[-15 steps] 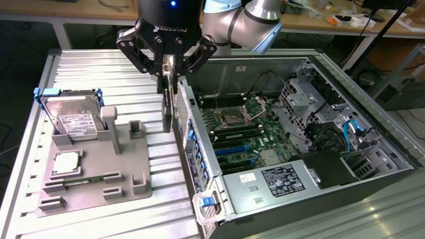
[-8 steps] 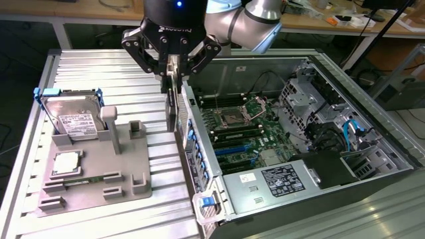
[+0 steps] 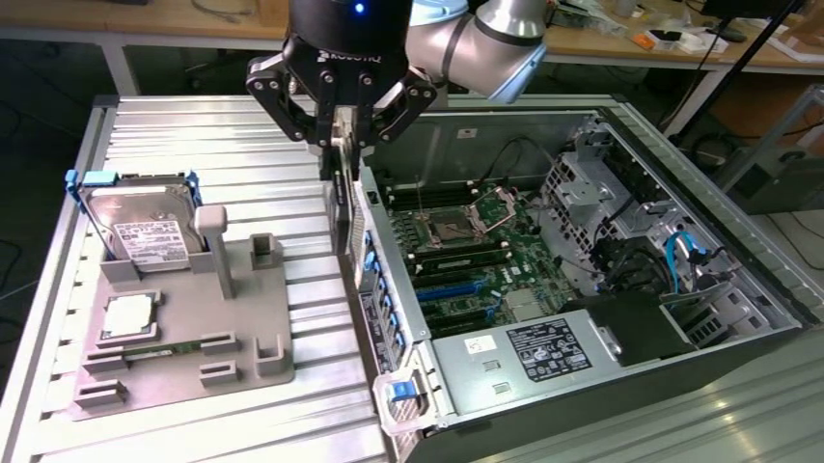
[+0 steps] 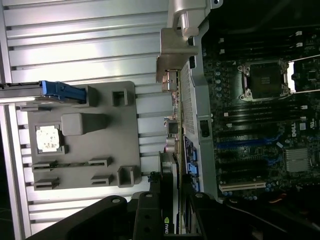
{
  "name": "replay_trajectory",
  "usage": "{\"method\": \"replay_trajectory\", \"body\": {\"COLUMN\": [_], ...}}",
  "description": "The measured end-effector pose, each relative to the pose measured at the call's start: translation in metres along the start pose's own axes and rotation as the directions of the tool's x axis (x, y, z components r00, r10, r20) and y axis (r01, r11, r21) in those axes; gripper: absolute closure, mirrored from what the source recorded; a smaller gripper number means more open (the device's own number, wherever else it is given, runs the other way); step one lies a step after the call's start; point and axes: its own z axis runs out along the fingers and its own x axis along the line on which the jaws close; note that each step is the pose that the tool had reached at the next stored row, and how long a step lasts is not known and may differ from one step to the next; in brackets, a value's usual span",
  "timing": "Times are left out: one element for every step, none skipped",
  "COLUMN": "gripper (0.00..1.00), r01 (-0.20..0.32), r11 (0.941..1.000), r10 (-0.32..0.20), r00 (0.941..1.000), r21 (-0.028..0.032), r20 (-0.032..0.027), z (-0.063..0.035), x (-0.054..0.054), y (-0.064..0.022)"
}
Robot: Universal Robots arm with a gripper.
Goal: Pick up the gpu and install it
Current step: 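Pick up the gpu and move the gpu toward the slot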
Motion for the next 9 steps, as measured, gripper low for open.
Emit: {"method": "replay_trajectory", "body": {"gripper": [0.73, 0.73, 0.73, 0.73, 0.73, 0.73, 0.73, 0.73, 0.73], "r01": [0.0, 0.0, 0.0, 0.0, 0.0, 0.0, 0.0, 0.0, 0.0], "r11": [1.0, 1.0, 1.0, 1.0, 1.0, 1.0, 1.0, 1.0, 1.0], "r10": [0.0, 0.0, 0.0, 0.0, 0.0, 0.0, 0.0, 0.0, 0.0], "r00": [1.0, 1.0, 1.0, 1.0, 1.0, 1.0, 1.0, 1.0, 1.0], "r21": [0.0, 0.0, 0.0001, 0.0, 0.0, 0.0, 0.0, 0.0, -0.0001], "r20": [-0.0001, -0.0001, -0.0001, 0.0, 0.0, 0.0, -0.0001, 0.0, 0.0], "z": [0.0, 0.0, 0.0, 0.0, 0.0, 0.0, 0.0, 0.0, 0.0001], "x": [-0.0011, -0.0017, -0.0024, -0.0032, -0.0038, -0.0045, -0.0052, -0.0058, -0.0065], "y": [0.0001, 0.0002, 0.0003, 0.0003, 0.0004, 0.0004, 0.0005, 0.0005, 0.0006]}}
